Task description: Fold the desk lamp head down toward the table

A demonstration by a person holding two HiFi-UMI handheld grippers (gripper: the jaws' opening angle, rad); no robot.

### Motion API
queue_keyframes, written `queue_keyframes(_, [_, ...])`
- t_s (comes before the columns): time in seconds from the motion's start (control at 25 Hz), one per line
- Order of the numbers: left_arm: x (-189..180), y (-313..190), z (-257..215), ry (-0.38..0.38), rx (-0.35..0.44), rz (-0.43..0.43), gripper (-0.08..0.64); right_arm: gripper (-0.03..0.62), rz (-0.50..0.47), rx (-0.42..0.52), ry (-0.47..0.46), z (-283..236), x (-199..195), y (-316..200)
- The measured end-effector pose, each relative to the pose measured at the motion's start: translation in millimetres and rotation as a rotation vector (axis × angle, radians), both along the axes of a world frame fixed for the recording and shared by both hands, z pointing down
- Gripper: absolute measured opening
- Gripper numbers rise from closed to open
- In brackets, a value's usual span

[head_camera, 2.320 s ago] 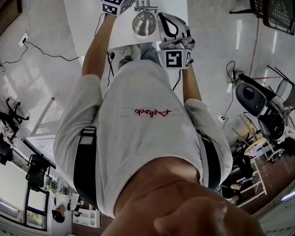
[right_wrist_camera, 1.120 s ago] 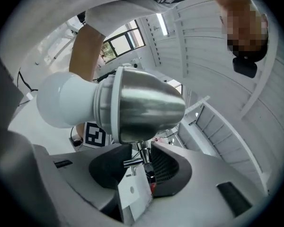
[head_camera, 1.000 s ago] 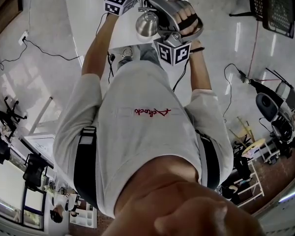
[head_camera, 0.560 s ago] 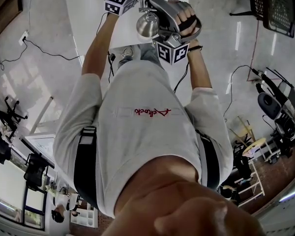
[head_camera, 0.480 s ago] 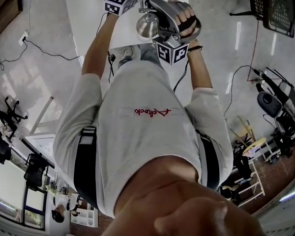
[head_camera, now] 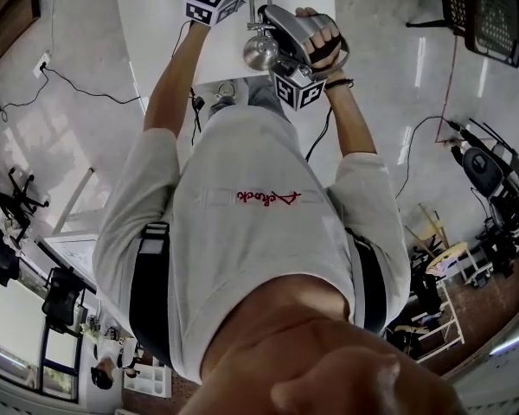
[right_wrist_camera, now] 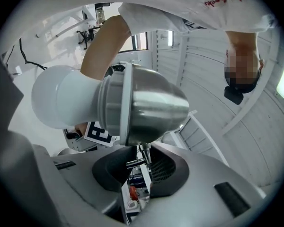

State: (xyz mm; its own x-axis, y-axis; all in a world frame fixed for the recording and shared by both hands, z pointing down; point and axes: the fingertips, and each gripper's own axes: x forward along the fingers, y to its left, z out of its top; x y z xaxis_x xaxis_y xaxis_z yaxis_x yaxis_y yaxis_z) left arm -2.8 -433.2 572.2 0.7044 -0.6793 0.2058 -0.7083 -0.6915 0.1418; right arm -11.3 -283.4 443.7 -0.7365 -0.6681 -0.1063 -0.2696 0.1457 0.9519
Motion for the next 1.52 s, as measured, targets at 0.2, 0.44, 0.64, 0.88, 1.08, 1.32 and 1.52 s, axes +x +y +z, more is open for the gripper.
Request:
queue_keyframes(0.2, [1.9,0.5,-1.8,0.010,0.005,0.003,0.183,0.078,0.012,0.065,-0.025,9.4,2.3,3.8])
queue_keyframes(0.44, [3.0,-0.7,-2.3,0.013,0.005,0.008,0.183,0.078,0.019,0.081,-0.043,13.4,2.8,3.6])
queue_keyframes(0.64, [3.7,-0.4,-1.8,0.013,0.004,0.005,0.183,0.084,0.030,0.044,-0.036,13.3,2.9,3.6])
queue_keyframes(0.88, [-2.0,4.9,-4.8,0.009,0.024,0.004,0.213,0.127,0.058,-0.065,-0.048,22.6,8.6,4.0])
queue_keyframes(1.08, [-14.8,12.5,-8.8,0.017,0.040,-0.031,0.213,0.143,0.108,-0.124,-0.041,34.0,27.0,-3.6])
queue_keyframes(1.32, [-29.3,25.5,-3.6,0.013,0.025,-0.070,0.213,0.096,0.161,-0.198,-0.033,55.8,40.7,-7.6])
queue_keyframes(1.52, [-35.4,34.8,3.1,0.001,0.016,-0.113,0.197,0.020,0.197,-0.246,-0.042,65.9,47.2,-14.7])
